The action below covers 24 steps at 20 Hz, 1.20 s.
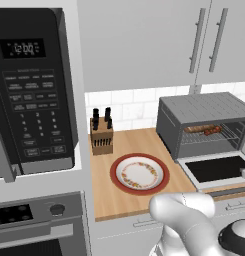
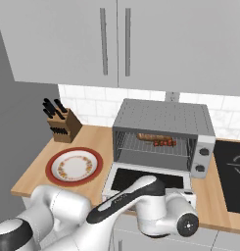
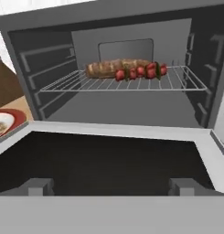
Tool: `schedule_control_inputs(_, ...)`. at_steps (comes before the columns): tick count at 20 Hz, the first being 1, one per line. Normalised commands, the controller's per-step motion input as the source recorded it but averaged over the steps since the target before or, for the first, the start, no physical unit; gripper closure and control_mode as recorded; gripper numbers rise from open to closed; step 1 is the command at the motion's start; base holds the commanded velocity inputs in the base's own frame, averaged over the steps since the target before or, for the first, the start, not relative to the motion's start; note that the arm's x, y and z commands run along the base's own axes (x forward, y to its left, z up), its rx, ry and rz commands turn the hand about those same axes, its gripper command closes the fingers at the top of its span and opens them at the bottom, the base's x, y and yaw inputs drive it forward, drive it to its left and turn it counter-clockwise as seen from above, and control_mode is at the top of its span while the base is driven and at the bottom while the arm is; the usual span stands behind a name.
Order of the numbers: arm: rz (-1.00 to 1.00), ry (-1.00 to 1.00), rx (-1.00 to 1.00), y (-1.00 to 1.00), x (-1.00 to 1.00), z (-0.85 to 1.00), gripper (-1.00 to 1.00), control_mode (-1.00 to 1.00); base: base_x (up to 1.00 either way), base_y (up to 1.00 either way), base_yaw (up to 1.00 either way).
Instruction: Pick up the kebab skewer and baguette bread, and place them inside the toaster oven. Close the toaster oven door and start by setting the timer.
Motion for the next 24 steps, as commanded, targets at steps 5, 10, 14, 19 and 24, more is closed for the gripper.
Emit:
schedule_control_inputs(5,0.14,0.08,0.0,-0.02,-0.51,-0.09,-1.0,-1.0,0.0,0.0,0.0)
schedule_control_inputs(10,0.11,0.09,0.0,0.0,-0.5,-0.22,-1.0,-1.0,0.0,0.0,0.0)
schedule_control_inputs(14,0.07,0.02,-0.02,0.0,-0.36,-0.34,-1.0,-1.0,0.0,0.0,0.0)
schedule_control_inputs(19,0.02,0.0,-0.01,0.0,-0.1,-0.32,-1.0,-1.0,0.0,0.0,0.0)
schedule_control_inputs(24,-0.02,-0.01,0.01,0.0,0.03,-0.3,-1.0,-1.0,0.0,0.0,0.0)
